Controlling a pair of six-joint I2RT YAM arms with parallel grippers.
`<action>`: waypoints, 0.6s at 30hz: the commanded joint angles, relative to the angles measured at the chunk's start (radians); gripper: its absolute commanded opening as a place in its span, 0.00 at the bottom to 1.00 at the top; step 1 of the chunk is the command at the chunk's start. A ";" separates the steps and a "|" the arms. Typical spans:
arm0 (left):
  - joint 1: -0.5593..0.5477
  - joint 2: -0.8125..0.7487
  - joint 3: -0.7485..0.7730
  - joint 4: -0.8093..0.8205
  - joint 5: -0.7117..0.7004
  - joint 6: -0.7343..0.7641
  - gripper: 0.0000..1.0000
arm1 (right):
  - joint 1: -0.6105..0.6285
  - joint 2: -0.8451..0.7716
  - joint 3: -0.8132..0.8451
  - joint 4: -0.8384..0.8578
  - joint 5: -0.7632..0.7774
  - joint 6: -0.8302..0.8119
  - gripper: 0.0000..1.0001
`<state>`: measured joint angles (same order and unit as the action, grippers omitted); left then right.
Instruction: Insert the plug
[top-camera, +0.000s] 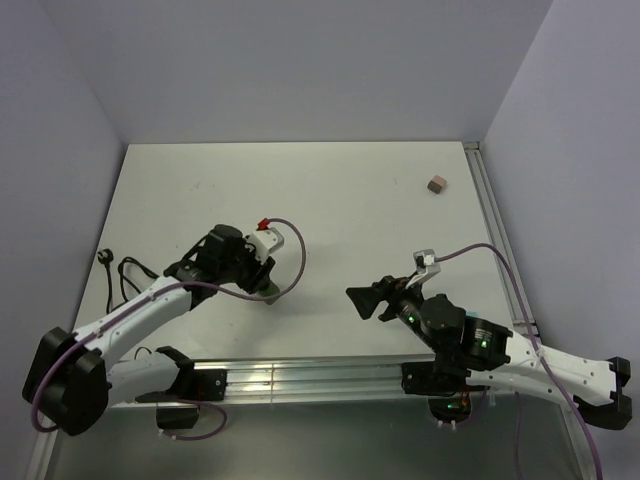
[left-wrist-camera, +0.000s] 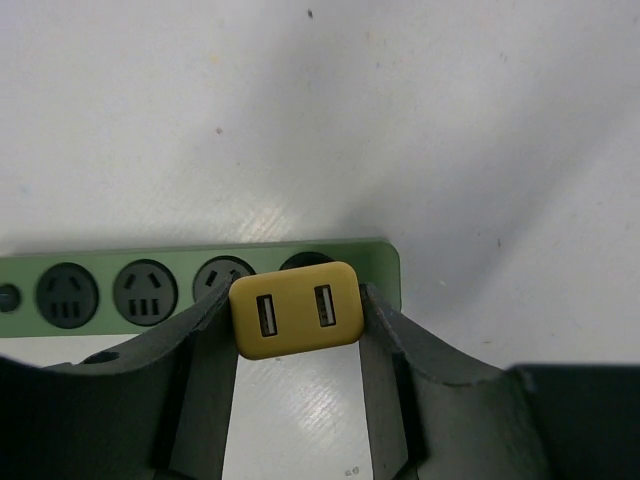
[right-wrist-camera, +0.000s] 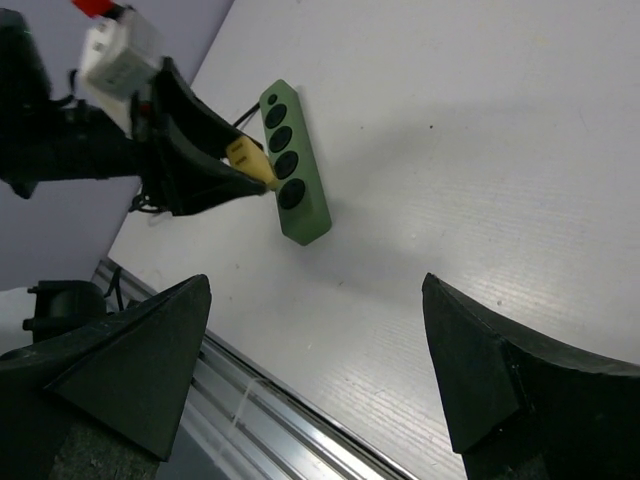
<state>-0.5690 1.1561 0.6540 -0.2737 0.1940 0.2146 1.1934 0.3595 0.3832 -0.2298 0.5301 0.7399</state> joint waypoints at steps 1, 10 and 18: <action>0.000 -0.132 0.022 0.068 0.002 -0.018 0.00 | 0.006 0.036 0.025 0.011 0.005 0.003 0.94; -0.003 -0.292 0.084 0.054 0.260 -0.081 0.00 | -0.014 0.246 0.211 -0.078 -0.103 -0.020 0.96; -0.221 -0.207 0.107 0.087 0.291 -0.095 0.00 | -0.259 0.492 0.433 -0.137 -0.556 -0.105 0.73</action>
<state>-0.7044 0.8948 0.7097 -0.2211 0.4496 0.1234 0.9779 0.8196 0.7357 -0.3317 0.1478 0.6876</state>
